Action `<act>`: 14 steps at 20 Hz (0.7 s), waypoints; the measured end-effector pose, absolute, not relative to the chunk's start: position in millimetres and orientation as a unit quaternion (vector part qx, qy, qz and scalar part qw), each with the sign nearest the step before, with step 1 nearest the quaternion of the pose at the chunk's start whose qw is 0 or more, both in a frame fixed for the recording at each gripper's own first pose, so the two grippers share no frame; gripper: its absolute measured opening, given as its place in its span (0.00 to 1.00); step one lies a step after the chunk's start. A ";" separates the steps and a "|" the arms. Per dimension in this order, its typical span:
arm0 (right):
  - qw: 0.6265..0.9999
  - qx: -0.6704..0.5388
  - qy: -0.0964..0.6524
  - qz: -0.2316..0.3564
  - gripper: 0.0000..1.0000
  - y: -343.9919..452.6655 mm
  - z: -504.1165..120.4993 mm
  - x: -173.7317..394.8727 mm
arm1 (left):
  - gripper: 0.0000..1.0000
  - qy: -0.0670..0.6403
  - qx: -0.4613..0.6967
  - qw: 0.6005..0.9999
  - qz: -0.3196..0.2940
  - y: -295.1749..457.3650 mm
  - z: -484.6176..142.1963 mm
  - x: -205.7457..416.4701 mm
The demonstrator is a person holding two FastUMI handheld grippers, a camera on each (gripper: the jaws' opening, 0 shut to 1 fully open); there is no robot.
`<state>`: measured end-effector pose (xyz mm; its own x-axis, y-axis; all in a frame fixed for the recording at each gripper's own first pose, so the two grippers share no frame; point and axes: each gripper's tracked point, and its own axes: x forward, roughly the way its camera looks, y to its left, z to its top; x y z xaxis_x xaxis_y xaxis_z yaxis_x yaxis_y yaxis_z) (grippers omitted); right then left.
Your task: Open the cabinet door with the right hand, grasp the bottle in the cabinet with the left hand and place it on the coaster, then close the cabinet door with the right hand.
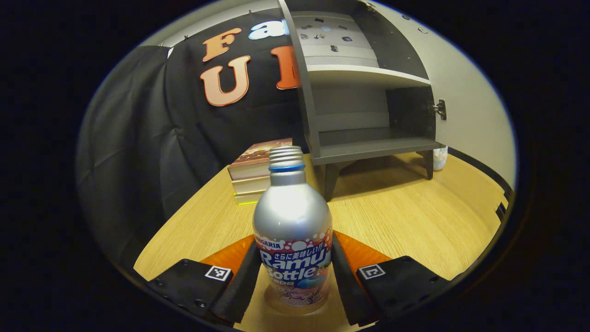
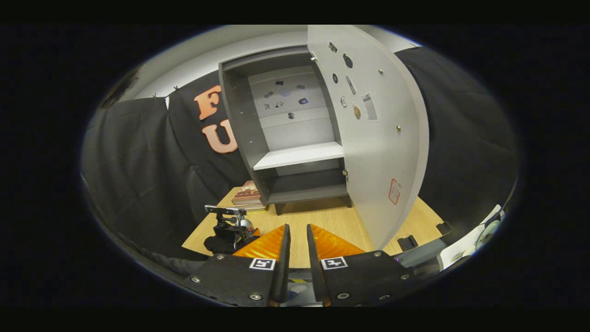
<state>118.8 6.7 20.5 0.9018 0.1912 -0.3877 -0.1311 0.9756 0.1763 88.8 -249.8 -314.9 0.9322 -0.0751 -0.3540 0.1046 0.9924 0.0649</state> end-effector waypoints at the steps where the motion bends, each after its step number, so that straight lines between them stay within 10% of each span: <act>1: 0.971 0.073 0.209 0.085 0.22 6.8 20.2 119.0 | 0.86 0.174 0.047 0.982 -0.046 -249.9 -314.3 87.5; 14: 0.967 0.073 0.228 0.092 0.22 5.7 18.4 110.8 | 0.93 0.177 0.039 0.983 -0.040 -241.0 -315.8 67.0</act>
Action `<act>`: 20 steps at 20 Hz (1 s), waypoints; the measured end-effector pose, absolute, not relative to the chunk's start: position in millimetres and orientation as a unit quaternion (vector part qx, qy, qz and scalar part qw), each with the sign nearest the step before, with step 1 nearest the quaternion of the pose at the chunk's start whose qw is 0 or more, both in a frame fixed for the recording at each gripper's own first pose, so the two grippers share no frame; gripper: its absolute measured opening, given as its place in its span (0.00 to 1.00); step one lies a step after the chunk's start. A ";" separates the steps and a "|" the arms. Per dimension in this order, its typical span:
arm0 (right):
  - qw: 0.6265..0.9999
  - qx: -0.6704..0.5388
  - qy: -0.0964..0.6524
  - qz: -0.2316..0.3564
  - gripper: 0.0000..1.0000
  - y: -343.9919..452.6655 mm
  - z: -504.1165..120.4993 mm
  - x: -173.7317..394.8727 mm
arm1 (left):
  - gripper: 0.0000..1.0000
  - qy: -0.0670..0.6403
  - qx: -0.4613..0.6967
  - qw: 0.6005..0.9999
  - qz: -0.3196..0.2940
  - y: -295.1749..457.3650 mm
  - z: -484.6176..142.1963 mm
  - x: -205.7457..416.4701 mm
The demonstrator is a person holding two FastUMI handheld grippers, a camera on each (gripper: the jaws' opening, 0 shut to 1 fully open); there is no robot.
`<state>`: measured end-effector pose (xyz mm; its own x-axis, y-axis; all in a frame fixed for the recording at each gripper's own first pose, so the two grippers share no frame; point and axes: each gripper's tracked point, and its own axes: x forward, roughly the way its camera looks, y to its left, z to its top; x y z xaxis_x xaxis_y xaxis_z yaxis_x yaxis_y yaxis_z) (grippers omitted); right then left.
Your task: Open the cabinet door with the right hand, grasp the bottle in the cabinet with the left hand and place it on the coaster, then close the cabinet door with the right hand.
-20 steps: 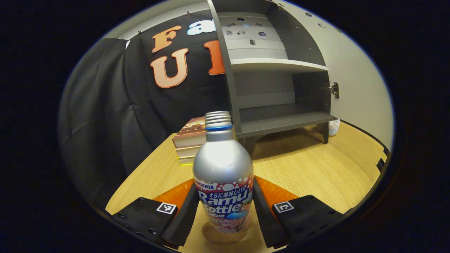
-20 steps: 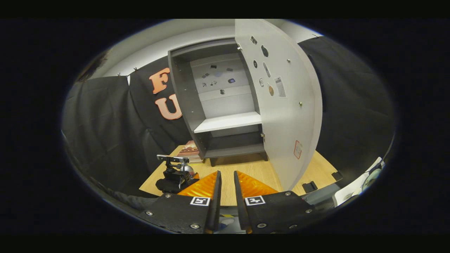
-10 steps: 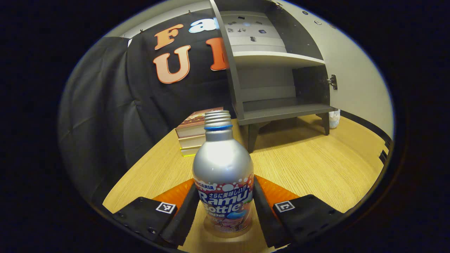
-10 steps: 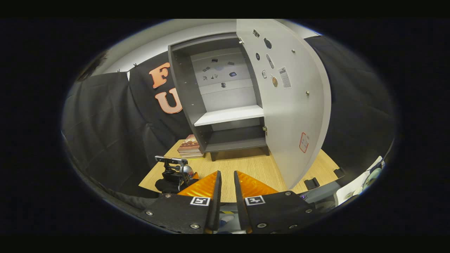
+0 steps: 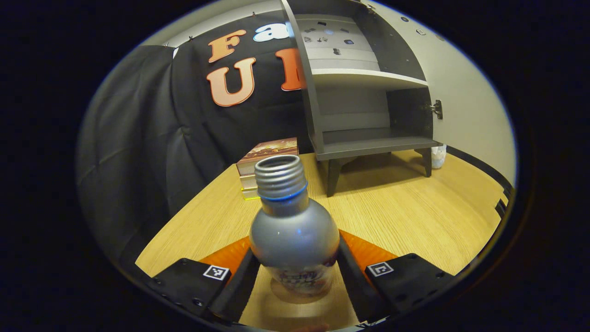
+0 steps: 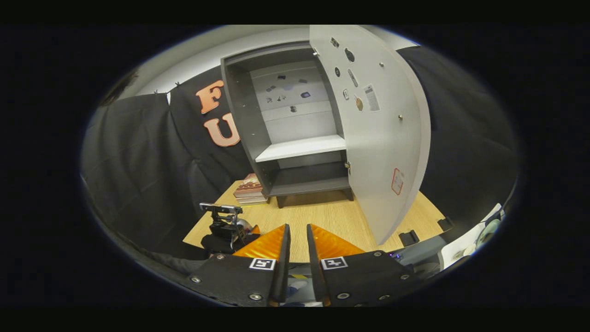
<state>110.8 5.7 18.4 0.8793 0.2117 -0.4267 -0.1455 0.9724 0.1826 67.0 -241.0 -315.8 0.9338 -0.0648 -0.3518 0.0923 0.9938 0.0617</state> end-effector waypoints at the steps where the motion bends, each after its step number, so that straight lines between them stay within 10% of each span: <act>1: 0.967 0.072 0.227 0.093 0.22 5.3 18.9 111.1 | 0.93 0.178 0.040 0.982 -0.040 -240.6 -315.3 66.5; 20: 0.979 0.090 0.156 0.091 0.22 -23.4 66.8 114.0 | 0.98 0.098 0.039 0.993 -0.049 -245.3 -181.0 61.1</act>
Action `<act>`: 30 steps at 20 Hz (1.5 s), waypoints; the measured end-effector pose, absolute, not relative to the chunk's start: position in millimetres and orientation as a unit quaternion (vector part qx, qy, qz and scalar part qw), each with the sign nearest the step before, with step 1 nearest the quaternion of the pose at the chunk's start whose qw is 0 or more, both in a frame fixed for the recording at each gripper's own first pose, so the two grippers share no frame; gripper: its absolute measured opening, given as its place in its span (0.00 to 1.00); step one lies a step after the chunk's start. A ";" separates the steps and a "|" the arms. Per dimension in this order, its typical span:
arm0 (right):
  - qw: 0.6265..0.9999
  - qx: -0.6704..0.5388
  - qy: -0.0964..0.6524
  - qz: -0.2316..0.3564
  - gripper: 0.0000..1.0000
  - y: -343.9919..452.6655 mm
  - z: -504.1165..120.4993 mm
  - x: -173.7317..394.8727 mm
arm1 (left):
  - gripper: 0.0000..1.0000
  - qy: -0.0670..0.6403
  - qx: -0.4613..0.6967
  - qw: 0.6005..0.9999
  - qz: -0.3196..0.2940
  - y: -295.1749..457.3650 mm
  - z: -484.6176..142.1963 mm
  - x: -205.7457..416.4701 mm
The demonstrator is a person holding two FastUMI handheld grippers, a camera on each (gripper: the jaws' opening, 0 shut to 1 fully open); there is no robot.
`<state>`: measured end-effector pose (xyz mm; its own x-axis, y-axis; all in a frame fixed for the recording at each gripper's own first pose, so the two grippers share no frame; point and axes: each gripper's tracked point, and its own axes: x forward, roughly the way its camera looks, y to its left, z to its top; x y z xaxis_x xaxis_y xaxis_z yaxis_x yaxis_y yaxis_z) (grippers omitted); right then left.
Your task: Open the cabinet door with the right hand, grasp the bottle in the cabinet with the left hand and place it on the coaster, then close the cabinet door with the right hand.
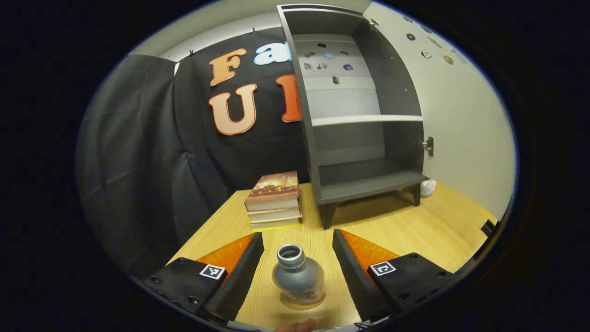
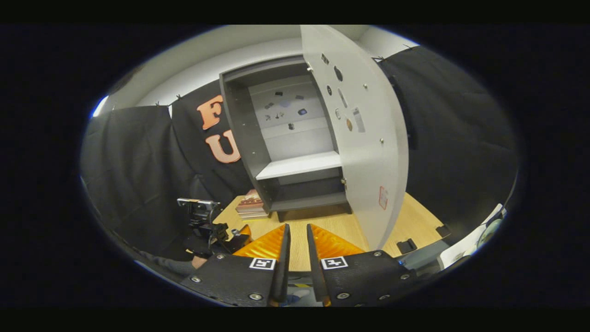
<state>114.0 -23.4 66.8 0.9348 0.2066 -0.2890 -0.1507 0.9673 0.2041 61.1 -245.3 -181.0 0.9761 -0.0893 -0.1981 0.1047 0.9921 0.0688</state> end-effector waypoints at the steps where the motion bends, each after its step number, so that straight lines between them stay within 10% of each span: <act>1: 0.982 0.087 0.141 0.088 0.22 -31.8 78.1 115.4 | 0.98 0.086 0.044 0.994 -0.048 -246.3 -162.9 61.4; 13: 0.998 0.046 0.037 0.020 0.17 -161.5 173.9 146.3 | 0.94 0.047 0.024 0.995 -0.090 -287.2 -41.6 50.6; 23: 0.996 0.058 0.051 0.047 0.46 -184.3 158.4 188.7 | 0.98 0.049 0.027 0.997 -0.047 -264.5 -31.2 55.2; 30: 0.996 0.045 0.048 0.054 0.43 -158.6 155.8 188.1 | 0.98 0.050 0.026 0.998 -0.036 -245.0 -29.9 54.5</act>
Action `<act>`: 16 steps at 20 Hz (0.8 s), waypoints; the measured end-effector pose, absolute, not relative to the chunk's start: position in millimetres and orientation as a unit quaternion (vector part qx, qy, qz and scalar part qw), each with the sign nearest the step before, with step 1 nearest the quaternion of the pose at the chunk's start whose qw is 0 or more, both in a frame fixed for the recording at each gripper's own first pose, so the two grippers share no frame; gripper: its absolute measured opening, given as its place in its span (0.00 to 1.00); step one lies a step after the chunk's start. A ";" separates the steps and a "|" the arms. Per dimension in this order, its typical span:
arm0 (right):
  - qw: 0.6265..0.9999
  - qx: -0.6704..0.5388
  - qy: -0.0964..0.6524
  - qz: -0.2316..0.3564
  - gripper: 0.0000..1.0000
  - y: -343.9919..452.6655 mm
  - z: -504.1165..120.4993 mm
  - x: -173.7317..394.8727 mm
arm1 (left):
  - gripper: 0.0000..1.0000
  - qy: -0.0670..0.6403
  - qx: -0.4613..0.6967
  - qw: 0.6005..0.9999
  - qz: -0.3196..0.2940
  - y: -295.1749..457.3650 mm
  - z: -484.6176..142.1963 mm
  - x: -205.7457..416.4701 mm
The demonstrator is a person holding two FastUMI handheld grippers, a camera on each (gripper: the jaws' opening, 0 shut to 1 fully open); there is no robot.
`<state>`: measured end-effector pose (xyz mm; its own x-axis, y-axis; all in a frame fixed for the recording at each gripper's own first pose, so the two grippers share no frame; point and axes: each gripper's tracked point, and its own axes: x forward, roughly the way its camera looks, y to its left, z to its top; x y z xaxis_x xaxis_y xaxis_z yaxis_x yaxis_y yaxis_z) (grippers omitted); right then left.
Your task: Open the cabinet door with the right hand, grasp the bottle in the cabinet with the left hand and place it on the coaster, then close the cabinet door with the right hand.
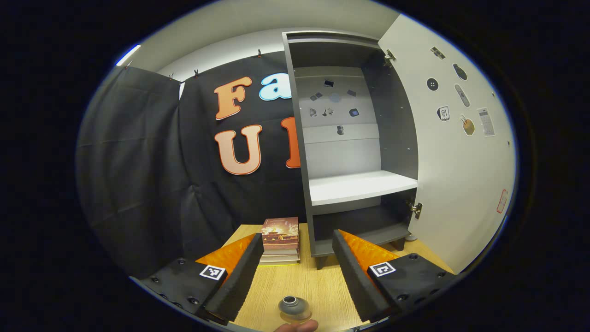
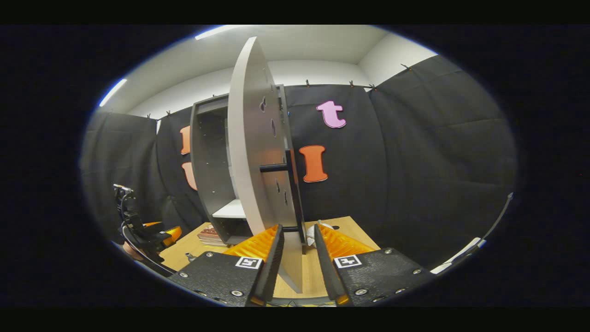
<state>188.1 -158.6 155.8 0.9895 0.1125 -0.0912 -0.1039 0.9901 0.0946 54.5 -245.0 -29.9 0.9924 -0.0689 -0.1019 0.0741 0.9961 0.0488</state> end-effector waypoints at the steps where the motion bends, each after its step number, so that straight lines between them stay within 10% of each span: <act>1: 0.996 0.046 0.049 0.065 0.43 -146.8 155.1 186.4 | 0.98 0.050 0.026 0.998 -0.036 -242.8 -30.2 53.9; 16: 0.984 0.059 0.054 0.162 0.48 -32.4 146.2 219.3 | 0.98 0.049 0.019 0.999 0.006 -165.5 -33.0 68.5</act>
